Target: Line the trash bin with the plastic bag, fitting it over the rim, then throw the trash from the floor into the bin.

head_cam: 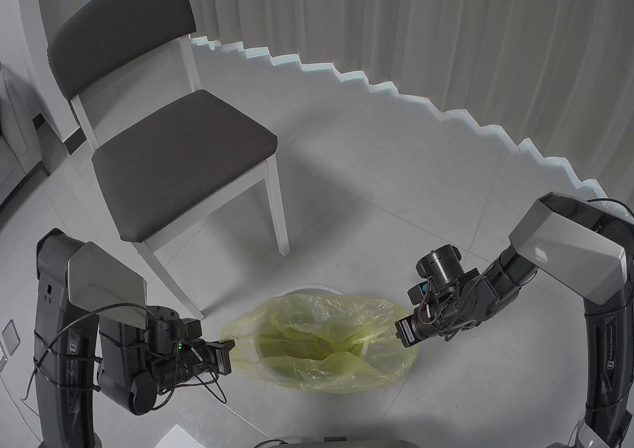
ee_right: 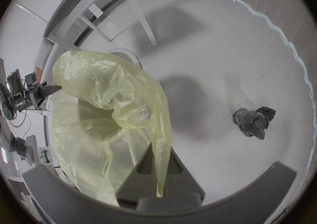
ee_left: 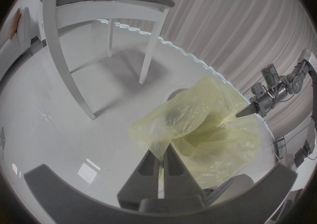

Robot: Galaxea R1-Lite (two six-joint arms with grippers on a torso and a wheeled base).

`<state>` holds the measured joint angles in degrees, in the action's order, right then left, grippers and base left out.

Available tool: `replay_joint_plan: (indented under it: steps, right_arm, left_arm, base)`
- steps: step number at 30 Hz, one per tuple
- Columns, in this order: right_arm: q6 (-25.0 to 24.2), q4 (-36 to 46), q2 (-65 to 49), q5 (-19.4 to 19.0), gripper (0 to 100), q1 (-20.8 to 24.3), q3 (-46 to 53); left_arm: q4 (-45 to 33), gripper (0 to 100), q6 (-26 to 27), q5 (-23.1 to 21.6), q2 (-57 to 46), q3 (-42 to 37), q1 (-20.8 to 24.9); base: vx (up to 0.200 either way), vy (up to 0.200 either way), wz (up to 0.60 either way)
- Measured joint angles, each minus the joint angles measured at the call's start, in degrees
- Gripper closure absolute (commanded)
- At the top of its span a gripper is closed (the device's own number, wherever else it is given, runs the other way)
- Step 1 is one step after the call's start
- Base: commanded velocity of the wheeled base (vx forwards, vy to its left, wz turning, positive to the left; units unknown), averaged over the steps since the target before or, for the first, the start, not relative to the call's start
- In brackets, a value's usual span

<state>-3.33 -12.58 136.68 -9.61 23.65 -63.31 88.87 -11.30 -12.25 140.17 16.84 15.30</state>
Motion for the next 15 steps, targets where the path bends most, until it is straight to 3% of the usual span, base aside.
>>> replay_joint_plan:
  steps: [15]
  right_arm:
    - [0.1, 0.5, -10.5, -0.1, 0, 0.7, 4.1]
  left_arm:
    - [0.1, 100, -2.8, 0.2, -2.2, -2.1, 0.7]
  base:
    - [0.0, 0.0, 0.0]
